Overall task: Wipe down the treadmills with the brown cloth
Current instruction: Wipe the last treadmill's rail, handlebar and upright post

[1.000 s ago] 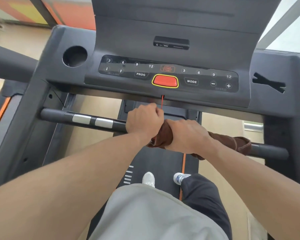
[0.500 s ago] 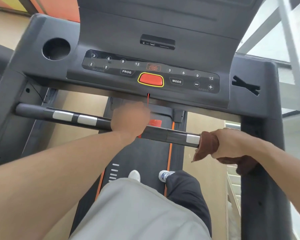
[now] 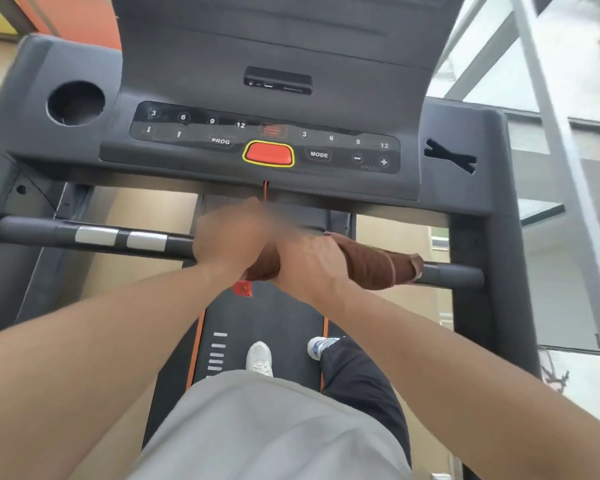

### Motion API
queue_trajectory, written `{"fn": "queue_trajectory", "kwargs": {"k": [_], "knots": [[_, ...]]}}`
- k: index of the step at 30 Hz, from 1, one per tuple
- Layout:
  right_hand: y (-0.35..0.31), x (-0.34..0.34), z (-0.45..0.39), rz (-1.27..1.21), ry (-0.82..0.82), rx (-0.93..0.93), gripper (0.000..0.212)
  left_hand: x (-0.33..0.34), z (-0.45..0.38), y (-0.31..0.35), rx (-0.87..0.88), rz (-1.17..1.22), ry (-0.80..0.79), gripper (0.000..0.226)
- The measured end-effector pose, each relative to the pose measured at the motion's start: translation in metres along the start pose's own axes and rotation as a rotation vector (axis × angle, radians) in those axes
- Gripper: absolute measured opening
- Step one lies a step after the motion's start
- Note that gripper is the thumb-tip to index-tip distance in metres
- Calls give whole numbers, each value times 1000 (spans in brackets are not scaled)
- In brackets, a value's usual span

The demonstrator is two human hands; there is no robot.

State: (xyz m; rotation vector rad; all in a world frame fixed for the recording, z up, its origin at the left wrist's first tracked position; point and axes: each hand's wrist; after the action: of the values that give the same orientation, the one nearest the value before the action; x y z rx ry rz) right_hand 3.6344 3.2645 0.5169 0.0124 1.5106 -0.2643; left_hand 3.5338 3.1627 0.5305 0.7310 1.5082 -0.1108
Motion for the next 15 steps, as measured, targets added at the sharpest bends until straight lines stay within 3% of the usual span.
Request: {"fn": "queue_trajectory", "kwargs": {"k": [6,10,15], "knots": [[51,-20,28,34,-108,39,43,2,5,-5,289,-9,179,43],[124,-41,73,112,-225,179,30,0,27,23,504,155,255,44],[187,-53,123,254,-209,291,42,11,45,77,482,436,36,27]]}}
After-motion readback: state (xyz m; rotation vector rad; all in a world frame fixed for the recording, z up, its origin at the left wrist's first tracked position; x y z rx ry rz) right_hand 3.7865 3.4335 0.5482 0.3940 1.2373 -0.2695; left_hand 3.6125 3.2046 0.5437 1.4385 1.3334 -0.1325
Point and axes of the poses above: each hand's wrist, its own z-axis away from the middle knuckle, its own x-axis out of the palm, y = z × x, and after that the axes turned 3 degrees about y, right-handed
